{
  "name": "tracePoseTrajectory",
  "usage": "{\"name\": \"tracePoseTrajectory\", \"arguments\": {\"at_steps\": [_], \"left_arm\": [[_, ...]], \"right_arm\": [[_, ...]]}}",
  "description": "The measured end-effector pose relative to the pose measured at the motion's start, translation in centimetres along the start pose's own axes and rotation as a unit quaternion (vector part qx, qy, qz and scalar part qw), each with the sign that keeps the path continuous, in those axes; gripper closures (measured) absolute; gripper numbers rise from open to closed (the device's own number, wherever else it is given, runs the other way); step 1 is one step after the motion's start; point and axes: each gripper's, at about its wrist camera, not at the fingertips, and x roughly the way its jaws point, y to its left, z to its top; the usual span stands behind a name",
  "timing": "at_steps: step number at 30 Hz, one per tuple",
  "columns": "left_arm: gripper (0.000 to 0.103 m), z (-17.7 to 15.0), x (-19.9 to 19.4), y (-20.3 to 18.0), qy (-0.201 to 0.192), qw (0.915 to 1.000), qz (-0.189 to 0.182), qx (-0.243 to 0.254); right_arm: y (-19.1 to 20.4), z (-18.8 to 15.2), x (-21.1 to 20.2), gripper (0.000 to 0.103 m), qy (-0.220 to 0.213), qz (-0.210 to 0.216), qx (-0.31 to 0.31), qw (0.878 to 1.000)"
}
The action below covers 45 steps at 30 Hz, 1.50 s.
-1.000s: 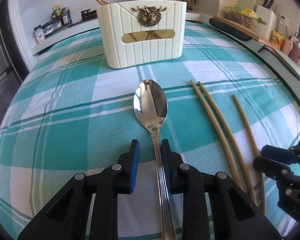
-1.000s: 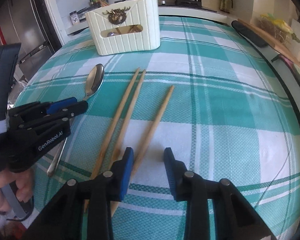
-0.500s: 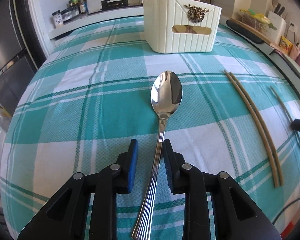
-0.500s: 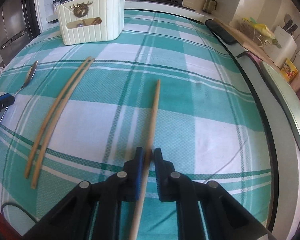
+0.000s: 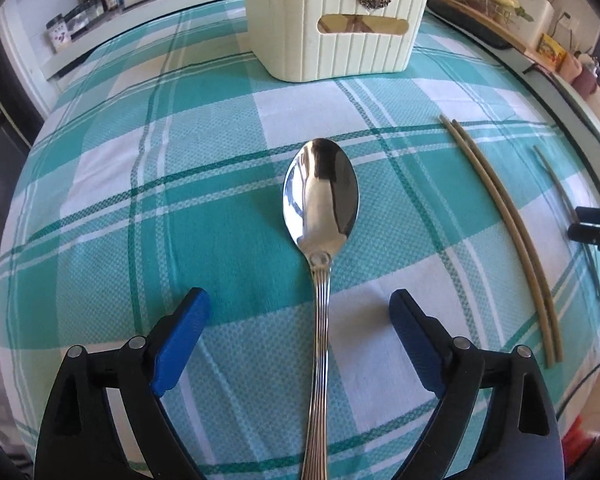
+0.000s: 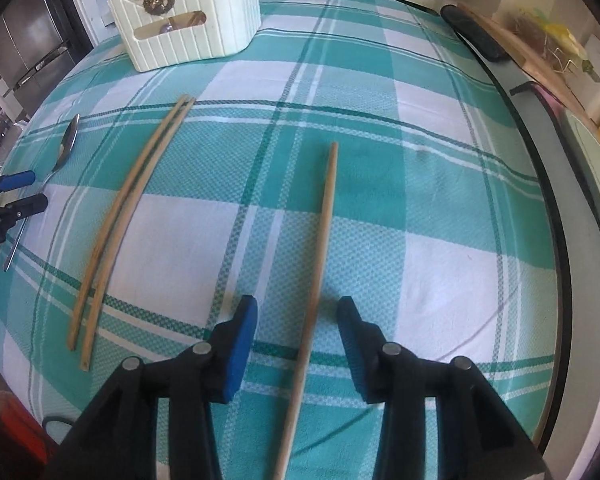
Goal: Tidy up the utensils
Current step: 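Lift the spoon with the left tool while the right tool lifts its chopstick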
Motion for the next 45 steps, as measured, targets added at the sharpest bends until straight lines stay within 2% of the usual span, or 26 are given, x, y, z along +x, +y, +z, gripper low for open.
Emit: {"name": "tracePoseTrajectory", "arguments": {"at_steps": [4, 7, 10, 11, 12, 14, 17, 18, 22, 25, 31, 35, 45], "left_arm": [[0.012, 2.4, 1.2, -0.1, 0.008, 0.9999, 0.012, -0.008], [0.019, 4.0, 1.8, -0.1, 0.006, 0.9998, 0.009, -0.016], [0.036, 5.0, 2.0, -0.4, -0.004, 0.9999, 0.009, -0.01], [0.049, 5.2, 2.0, -0.5, -0.008, 0.9999, 0.005, -0.008], [0.061, 5.4, 1.9, -0.5, -0.01, 0.9999, 0.003, -0.004], [0.061, 5.5, 1.8, -0.6, -0.01, 1.0, -0.001, -0.002], [0.062, 5.0, 0.2, -0.1, -0.027, 0.9996, -0.005, -0.009], [0.062, 4.8, -0.8, 0.2, -0.039, 0.9991, -0.007, -0.013], [0.062, 3.9, -6.8, 1.3, -0.1, 0.9943, -0.028, -0.021], [0.062, 3.1, -10.9, 2.0, -0.142, 0.9888, -0.039, -0.024], [0.062, 1.7, -15.9, 3.3, -0.198, 0.9773, -0.061, -0.045], [0.062, 1.9, -16.7, 3.7, -0.211, 0.9732, -0.071, -0.058], [0.062, 3.9, -17.3, 4.5, -0.215, 0.9697, -0.096, -0.066]], "right_arm": [[-0.4, 1.7, 0.6, 0.06, 0.001, 0.005, -0.009, 1.0], [-0.9, 3.2, 1.2, 0.059, 0.0, 0.009, -0.012, 1.0], [-1.5, 4.8, 1.8, 0.06, -0.009, 0.017, 0.001, 1.0], [-1.7, 5.3, 2.0, 0.062, -0.014, 0.018, 0.006, 1.0], [-1.8, 5.8, 2.1, 0.075, -0.019, 0.014, 0.008, 1.0], [-1.9, 6.4, 2.3, 0.096, -0.029, -0.006, 0.008, 1.0], [-2.5, 6.7, 2.0, 0.097, -0.041, -0.003, 0.038, 0.998], [-2.6, 6.5, 1.2, 0.097, -0.056, 0.001, 0.045, 0.997], [-1.6, 5.4, -4.8, 0.097, -0.144, 0.043, 0.049, 0.987], [-0.6, 4.7, -9.8, 0.097, -0.2, 0.06, 0.041, 0.977], [0.9, 3.8, -16.2, 0.097, -0.279, 0.054, 0.019, 0.958], [2.1, 4.4, -17.5, 0.097, -0.306, 0.047, 0.007, 0.951], [3.8, 7.7, -18.4, 0.097, -0.322, 0.058, -0.013, 0.945]]}}
